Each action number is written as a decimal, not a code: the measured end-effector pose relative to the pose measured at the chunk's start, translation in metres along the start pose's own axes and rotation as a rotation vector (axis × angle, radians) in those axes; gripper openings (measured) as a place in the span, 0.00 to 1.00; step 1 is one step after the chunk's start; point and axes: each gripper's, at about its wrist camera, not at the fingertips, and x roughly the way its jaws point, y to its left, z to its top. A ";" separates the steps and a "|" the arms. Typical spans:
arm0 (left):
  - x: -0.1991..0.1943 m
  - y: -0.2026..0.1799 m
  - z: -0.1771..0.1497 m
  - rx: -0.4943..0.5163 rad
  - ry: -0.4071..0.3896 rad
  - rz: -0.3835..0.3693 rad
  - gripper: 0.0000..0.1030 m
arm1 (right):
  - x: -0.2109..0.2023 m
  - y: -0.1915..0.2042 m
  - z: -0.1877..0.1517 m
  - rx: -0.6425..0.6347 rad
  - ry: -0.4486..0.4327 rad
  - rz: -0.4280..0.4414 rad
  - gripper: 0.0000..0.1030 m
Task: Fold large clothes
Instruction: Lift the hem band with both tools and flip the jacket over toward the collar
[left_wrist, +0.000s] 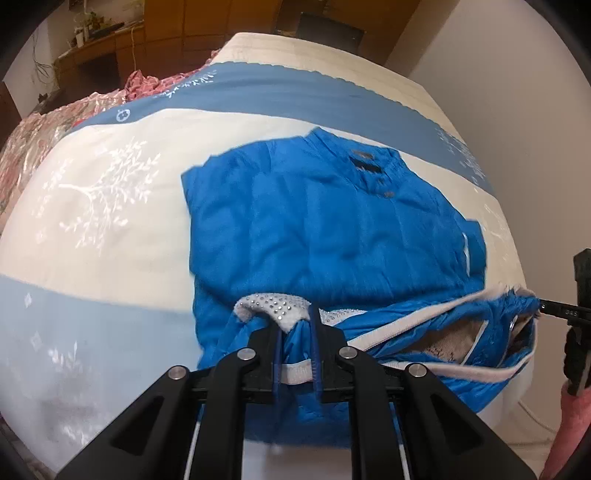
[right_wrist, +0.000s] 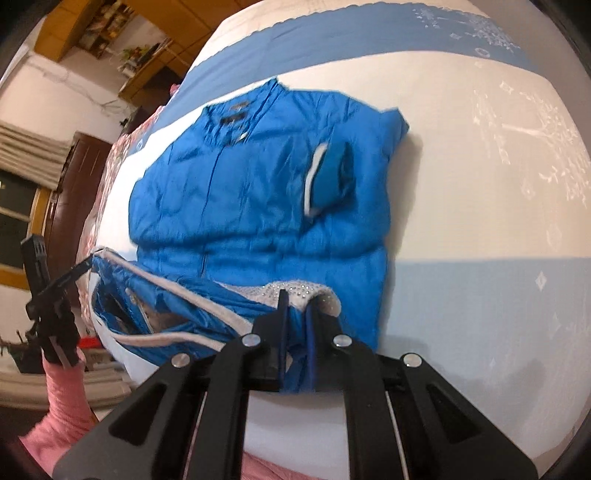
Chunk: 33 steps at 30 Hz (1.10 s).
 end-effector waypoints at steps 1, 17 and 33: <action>0.004 0.000 0.007 -0.001 0.002 0.004 0.12 | 0.001 0.000 0.008 0.004 0.000 -0.001 0.07; 0.101 0.012 0.123 -0.044 0.062 0.087 0.12 | 0.076 -0.033 0.142 0.088 0.070 -0.044 0.07; 0.170 0.006 0.152 0.038 0.092 0.179 0.14 | 0.128 -0.041 0.188 0.070 0.103 -0.193 0.07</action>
